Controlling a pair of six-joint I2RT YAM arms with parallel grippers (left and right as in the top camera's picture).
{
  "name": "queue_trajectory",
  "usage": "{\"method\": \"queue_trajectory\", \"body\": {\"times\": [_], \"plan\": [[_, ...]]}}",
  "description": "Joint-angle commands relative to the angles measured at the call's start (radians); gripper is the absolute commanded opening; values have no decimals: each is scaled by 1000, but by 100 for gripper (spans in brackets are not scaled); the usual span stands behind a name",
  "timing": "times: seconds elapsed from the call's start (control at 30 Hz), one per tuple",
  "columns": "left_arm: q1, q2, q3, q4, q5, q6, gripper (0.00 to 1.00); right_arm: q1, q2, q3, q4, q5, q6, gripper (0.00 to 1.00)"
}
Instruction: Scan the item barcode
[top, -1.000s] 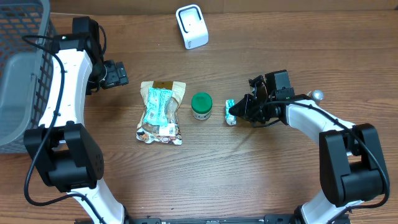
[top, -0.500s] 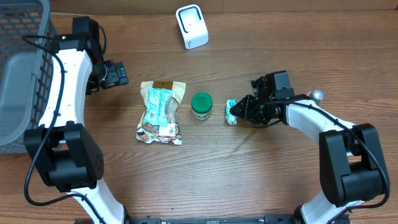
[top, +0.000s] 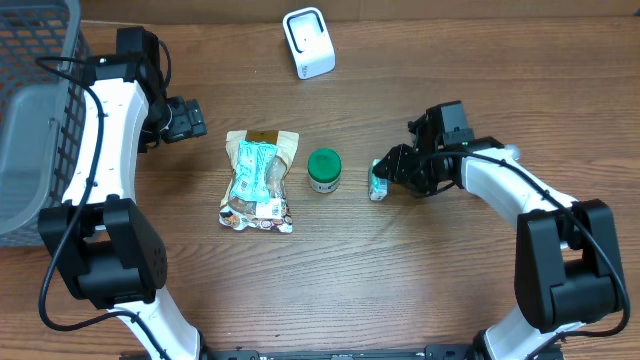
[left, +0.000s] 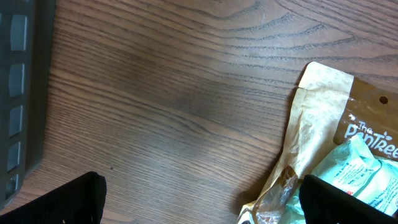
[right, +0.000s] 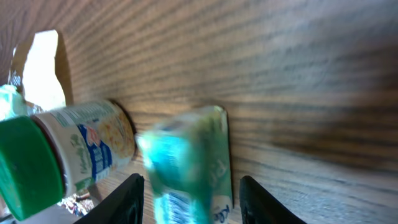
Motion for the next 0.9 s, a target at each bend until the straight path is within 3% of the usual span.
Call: {"method": "queue_trajectory", "body": {"times": [0.0, 0.13, 0.3, 0.5, 0.67, 0.73, 0.87], "plan": [[-5, -10, 15, 1, -6, 11, 100, -6, -42, 70, -37, 74, -19, 47], [-5, -10, 15, 2, -6, 11, 100, 0, -45, 141, -119, 149, -41, 48], [-5, -10, 15, 1, -6, 11, 100, 42, -45, 307, -341, 305, -71, 52], [-5, -10, 15, 2, -6, 11, 99, 157, -39, 327, -412, 414, -68, 57], [-5, -10, 15, 2, -6, 11, 100, 266, -11, 300, -435, 562, -6, 72], [-5, -10, 15, 1, -6, 11, 100, 278, -7, 270, -397, 562, -6, 100], [-5, -10, 15, 2, -6, 11, 99, 277, -1, 246, -371, 557, -6, 100]]}}
